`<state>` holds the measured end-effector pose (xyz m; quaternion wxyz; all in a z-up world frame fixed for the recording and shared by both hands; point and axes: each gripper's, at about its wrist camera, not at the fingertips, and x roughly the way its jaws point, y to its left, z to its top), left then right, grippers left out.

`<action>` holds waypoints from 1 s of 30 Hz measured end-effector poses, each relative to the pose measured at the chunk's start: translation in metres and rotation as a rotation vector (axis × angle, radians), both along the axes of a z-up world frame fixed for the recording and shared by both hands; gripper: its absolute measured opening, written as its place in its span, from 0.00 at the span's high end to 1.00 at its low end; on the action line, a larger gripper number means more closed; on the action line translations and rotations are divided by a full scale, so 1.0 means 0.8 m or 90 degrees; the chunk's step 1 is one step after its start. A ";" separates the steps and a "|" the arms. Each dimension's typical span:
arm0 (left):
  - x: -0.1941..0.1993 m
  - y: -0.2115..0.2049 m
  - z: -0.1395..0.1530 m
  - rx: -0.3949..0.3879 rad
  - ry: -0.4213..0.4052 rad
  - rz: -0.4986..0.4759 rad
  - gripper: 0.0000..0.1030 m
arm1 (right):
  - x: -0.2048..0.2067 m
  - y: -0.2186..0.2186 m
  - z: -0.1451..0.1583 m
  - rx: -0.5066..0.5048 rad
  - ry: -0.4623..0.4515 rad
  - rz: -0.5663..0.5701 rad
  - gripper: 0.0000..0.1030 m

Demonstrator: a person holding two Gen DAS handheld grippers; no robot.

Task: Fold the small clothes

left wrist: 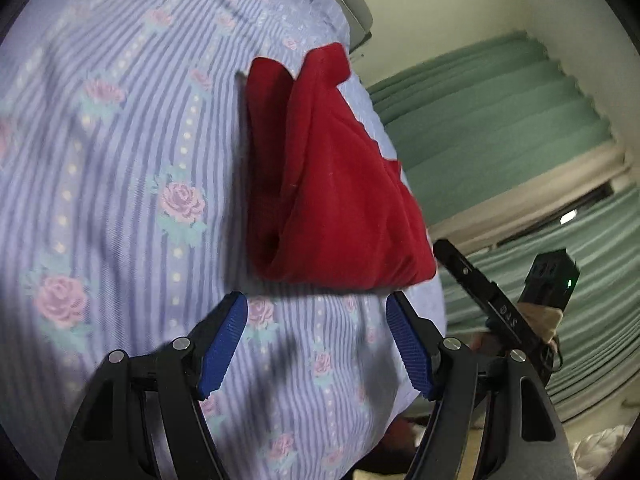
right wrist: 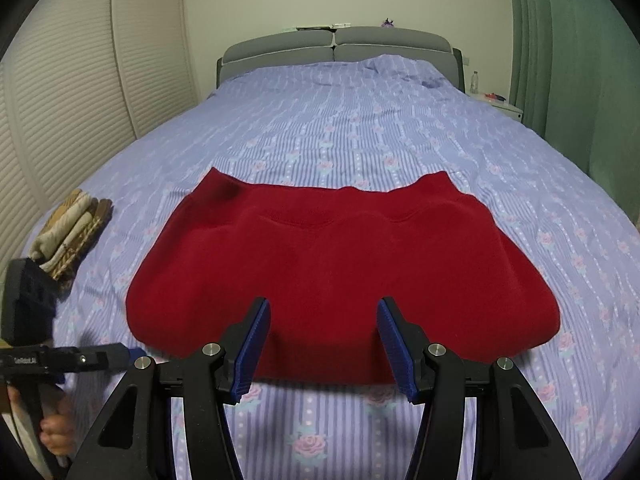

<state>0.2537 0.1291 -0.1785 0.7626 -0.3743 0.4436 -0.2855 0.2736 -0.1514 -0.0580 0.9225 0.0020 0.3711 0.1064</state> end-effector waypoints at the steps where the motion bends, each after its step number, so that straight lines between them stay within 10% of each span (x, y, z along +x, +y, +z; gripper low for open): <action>1: 0.003 -0.001 -0.003 -0.010 -0.003 0.008 0.31 | 0.001 0.001 0.000 0.001 0.000 0.001 0.46; 18: 0.059 -0.029 -0.015 -0.121 -0.002 0.180 0.38 | 0.012 -0.006 -0.007 0.044 -0.029 -0.034 0.46; 21: 0.060 -0.039 -0.005 -0.045 0.004 0.185 0.59 | 0.012 -0.004 -0.009 0.048 -0.030 -0.032 0.62; 30: 0.044 -0.077 0.084 0.186 -0.109 0.173 0.67 | 0.017 0.016 -0.019 0.025 -0.016 0.021 0.85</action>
